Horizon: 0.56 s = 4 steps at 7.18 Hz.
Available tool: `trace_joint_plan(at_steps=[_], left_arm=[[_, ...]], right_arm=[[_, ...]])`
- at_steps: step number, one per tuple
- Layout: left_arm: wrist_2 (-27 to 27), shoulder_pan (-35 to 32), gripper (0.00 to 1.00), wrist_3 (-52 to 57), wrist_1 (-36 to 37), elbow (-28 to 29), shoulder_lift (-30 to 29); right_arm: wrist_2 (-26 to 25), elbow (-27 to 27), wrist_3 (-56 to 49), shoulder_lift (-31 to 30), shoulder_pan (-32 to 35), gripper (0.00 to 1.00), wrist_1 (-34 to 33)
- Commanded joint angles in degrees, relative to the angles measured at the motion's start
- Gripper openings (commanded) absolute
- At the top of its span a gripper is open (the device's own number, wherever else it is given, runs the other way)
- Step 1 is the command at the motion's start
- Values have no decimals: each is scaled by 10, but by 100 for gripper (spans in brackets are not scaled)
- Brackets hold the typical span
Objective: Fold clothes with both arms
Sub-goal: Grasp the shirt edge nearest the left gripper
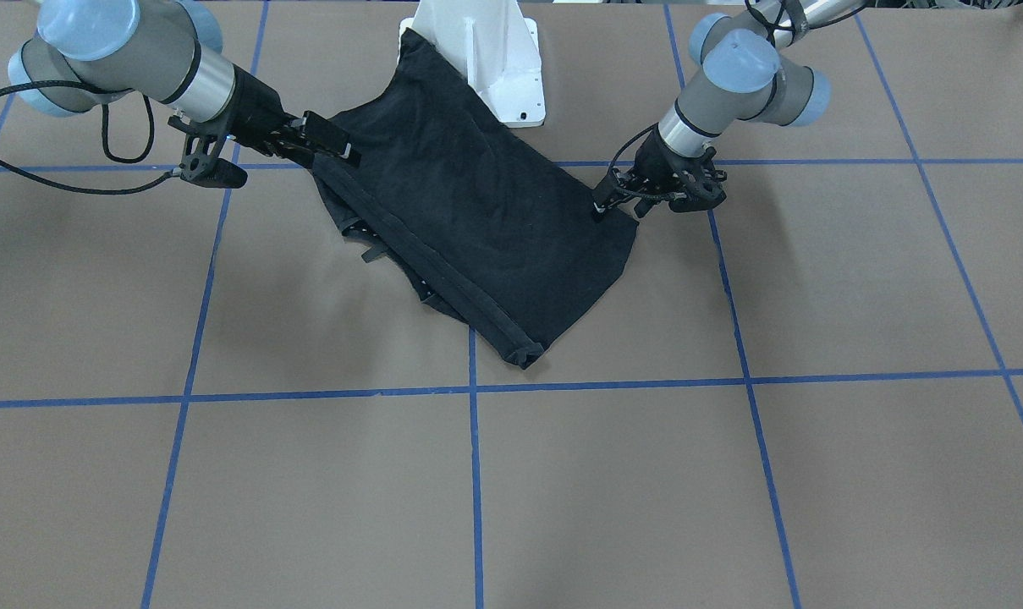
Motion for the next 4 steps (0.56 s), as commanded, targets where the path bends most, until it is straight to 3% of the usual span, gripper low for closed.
trace_joint_plan(at_steps=[1, 4], left_arm=[[1, 0, 88, 0, 0, 1, -2], [1, 0, 77, 0, 0, 2, -2]], right_arm=[[4, 1, 1, -1, 3, 100, 0], [7, 2, 1, -1, 7, 100, 0]])
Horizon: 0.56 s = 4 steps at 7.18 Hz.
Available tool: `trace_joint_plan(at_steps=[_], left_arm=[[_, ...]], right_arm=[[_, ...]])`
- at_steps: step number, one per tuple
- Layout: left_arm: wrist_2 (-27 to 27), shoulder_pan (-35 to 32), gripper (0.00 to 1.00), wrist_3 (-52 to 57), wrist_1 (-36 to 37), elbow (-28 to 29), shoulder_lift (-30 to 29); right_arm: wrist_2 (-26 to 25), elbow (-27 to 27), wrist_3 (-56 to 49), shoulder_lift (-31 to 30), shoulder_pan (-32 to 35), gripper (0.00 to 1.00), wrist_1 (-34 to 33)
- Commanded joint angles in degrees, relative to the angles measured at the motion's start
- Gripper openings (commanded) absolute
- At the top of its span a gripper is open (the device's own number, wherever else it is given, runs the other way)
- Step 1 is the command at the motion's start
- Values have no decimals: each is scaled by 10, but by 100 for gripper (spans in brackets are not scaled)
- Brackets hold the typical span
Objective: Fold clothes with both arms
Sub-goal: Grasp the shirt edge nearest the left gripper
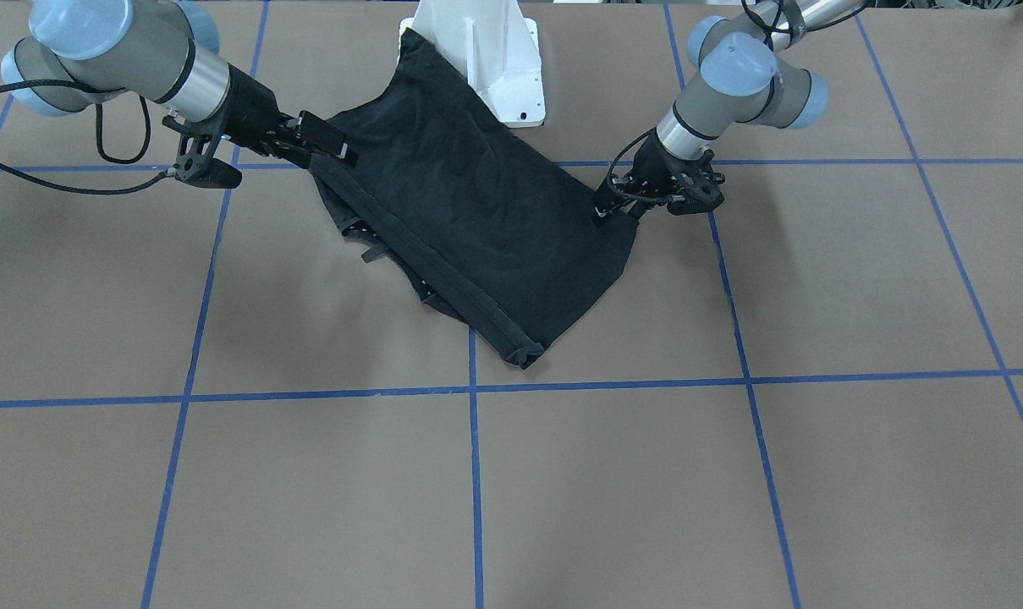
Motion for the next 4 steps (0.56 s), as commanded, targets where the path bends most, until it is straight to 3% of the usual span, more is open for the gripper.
trace_joint_plan(at_steps=[1, 2, 4], left_arm=[[0, 0, 70, 0, 0, 0, -1], [0, 0, 55, 0, 0, -1, -1], [0, 0, 0, 0, 0, -2, -4]], right_arm=[[1, 0, 0, 0, 1, 100, 0], [1, 1, 0, 0, 1, 100, 1], [1, 2, 0, -1, 2, 100, 1]])
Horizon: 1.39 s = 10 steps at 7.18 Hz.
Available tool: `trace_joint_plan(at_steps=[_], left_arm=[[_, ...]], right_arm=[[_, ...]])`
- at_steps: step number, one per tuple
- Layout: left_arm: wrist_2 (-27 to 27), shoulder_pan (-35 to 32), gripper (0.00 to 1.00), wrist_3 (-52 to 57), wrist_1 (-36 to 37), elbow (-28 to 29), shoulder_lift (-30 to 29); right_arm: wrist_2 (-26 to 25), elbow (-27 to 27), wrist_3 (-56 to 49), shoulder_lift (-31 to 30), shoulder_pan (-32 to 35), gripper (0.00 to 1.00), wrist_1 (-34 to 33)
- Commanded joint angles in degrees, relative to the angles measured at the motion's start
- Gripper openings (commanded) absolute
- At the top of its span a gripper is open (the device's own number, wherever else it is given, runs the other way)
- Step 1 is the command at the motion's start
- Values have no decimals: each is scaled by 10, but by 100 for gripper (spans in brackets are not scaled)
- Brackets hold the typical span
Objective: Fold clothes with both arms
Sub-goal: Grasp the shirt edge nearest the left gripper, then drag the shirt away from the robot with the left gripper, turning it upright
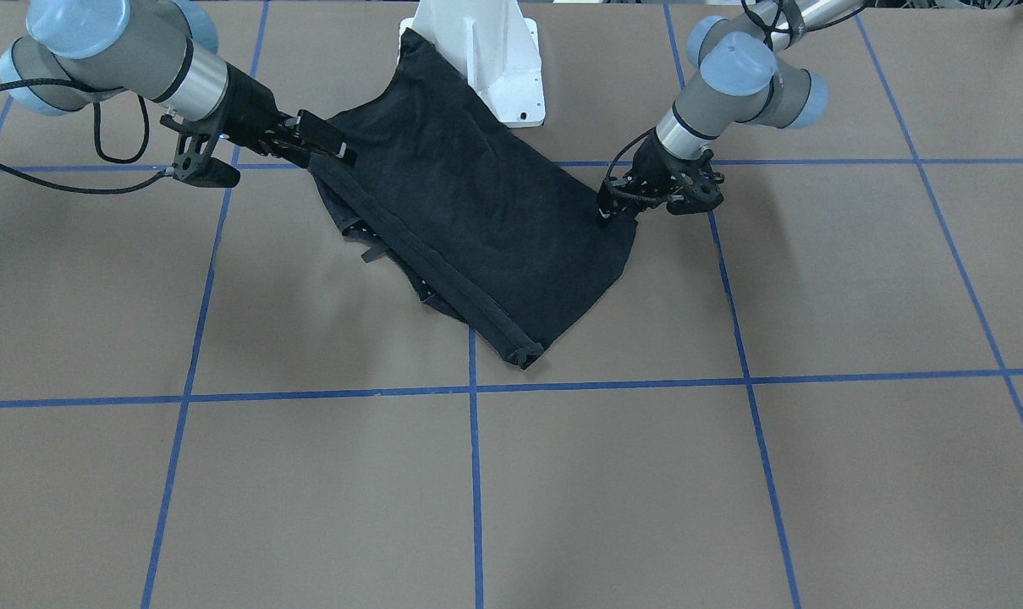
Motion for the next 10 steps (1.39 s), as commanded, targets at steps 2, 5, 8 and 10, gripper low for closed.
trace_joint_plan(at_steps=[2, 5, 8, 10], left_arm=[[-4, -3, 0, 4, 1, -14, -2], [-4, -48, 0, 8, 4, -15, -4], [12, -100, 0, 31, 98, 57, -140], [67, -119, 0, 77, 92, 150, -207]], right_arm=[[-1, -1, 0, -1, 1, 100, 0], [-1, -2, 0, -2, 7, 100, 0], [-9, -3, 0, -5, 13, 100, 0], [-9, -4, 1, -8, 17, 100, 0]])
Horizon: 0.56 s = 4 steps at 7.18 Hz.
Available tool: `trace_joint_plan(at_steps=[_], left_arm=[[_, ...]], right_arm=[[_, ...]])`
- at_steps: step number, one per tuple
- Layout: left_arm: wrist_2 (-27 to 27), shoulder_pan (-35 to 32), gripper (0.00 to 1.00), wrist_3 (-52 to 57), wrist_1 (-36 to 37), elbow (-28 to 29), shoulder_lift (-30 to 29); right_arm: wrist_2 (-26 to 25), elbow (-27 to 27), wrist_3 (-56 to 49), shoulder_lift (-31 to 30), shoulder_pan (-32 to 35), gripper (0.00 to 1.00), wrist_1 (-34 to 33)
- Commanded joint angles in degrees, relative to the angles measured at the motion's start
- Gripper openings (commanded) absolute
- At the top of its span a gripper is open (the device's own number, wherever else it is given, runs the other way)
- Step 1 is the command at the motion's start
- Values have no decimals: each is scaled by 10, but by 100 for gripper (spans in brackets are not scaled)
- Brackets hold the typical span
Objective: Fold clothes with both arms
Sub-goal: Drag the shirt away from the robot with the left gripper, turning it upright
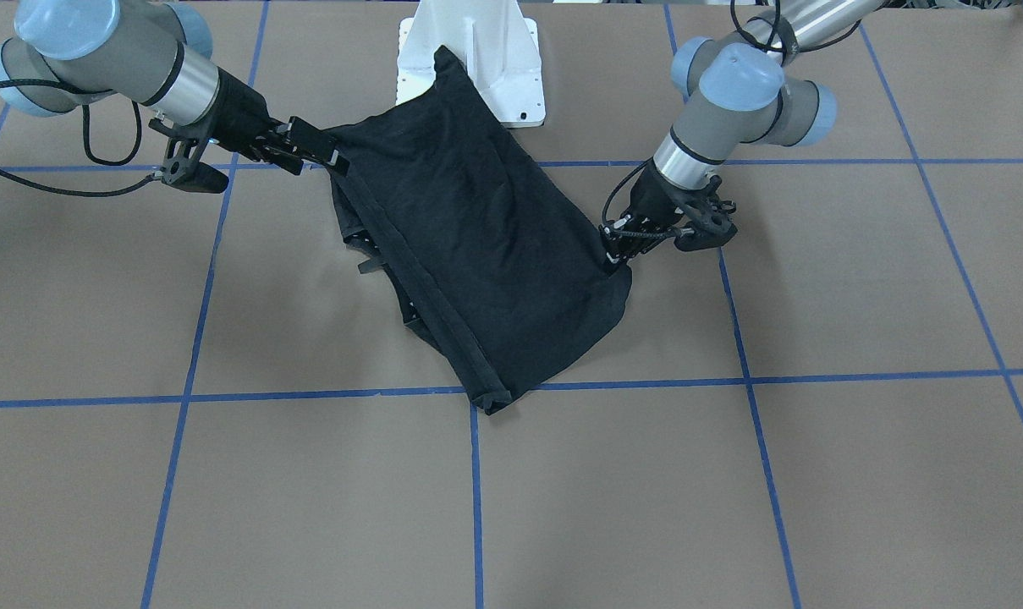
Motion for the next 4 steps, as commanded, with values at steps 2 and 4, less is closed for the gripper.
trace_joint_plan(at_steps=[2, 4], left_arm=[[51, -54, 0, 61, -19, 133, -96], [125, -55, 0, 73, -135, 257, -160]], right_arm=[[0, -1, 1, -2, 3, 100, -1], [-3, -1, 1, -2, 4, 100, 0]])
